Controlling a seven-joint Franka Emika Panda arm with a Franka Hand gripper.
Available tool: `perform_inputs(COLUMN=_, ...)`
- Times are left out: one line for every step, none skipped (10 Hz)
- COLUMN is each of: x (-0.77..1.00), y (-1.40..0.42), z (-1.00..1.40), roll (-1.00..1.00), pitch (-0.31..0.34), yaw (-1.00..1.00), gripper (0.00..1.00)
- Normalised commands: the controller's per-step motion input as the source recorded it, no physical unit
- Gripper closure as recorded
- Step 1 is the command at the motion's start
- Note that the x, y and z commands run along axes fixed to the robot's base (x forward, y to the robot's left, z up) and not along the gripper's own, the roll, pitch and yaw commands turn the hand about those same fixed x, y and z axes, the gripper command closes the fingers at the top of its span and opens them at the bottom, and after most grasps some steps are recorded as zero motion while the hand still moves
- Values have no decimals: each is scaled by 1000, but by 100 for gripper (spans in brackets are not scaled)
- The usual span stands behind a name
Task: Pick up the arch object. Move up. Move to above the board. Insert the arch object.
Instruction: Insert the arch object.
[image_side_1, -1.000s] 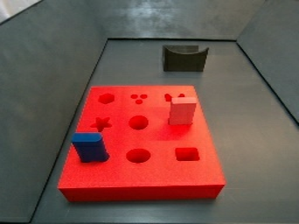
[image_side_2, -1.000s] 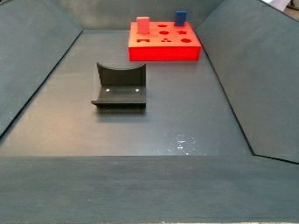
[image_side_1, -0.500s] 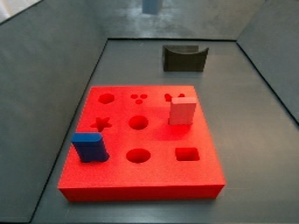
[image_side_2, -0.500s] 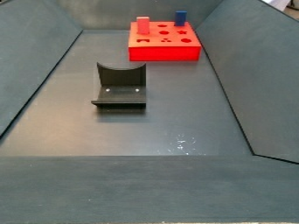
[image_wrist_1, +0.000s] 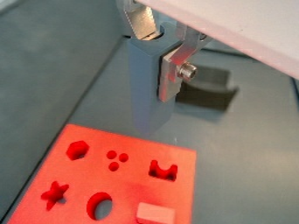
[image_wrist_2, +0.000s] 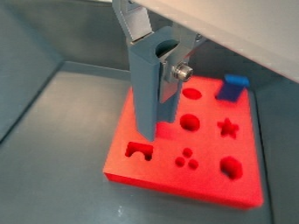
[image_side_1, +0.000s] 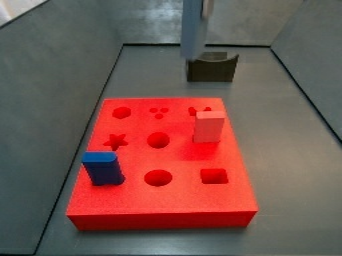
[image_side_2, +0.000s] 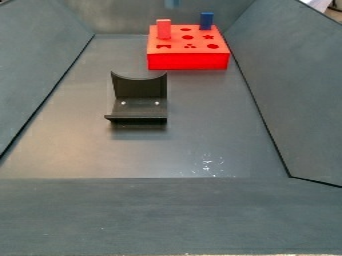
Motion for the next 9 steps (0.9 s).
perform_inputs(x=43, y=0, z=-637, roll=0, pitch=-19, yaw=-1000, gripper=100)
perform_inputs(x=0, y=0, z=-643, roll=0, pitch=-26, yaw=-1000, gripper=100)
perform_inputs(x=0, y=0, z=-626, roll=0, pitch=-43, yaw=-1000, gripper=100)
perform_inputs(x=6, y=0, z=-614, roll=0, pitch=-51, yaw=-1000, gripper=100)
perform_inputs(x=23, y=0, z=-594, roll=0, pitch=-66, yaw=-1000, gripper=100)
perform_inputs(x=106, y=0, z=-503, roll=-33, pitch=-100, yaw=-1000, gripper=100)
perform_inputs(x=140, y=0, z=-457, roll=-50, pitch=-94, yaw=-989, gripper=100)
perform_inputs(x=123, y=0, z=-477, roll=-39, pitch=-81, yaw=-1000, gripper=100)
perform_inputs(x=103, y=0, z=-500, roll=-24, pitch=-60, yaw=-1000, gripper=100)
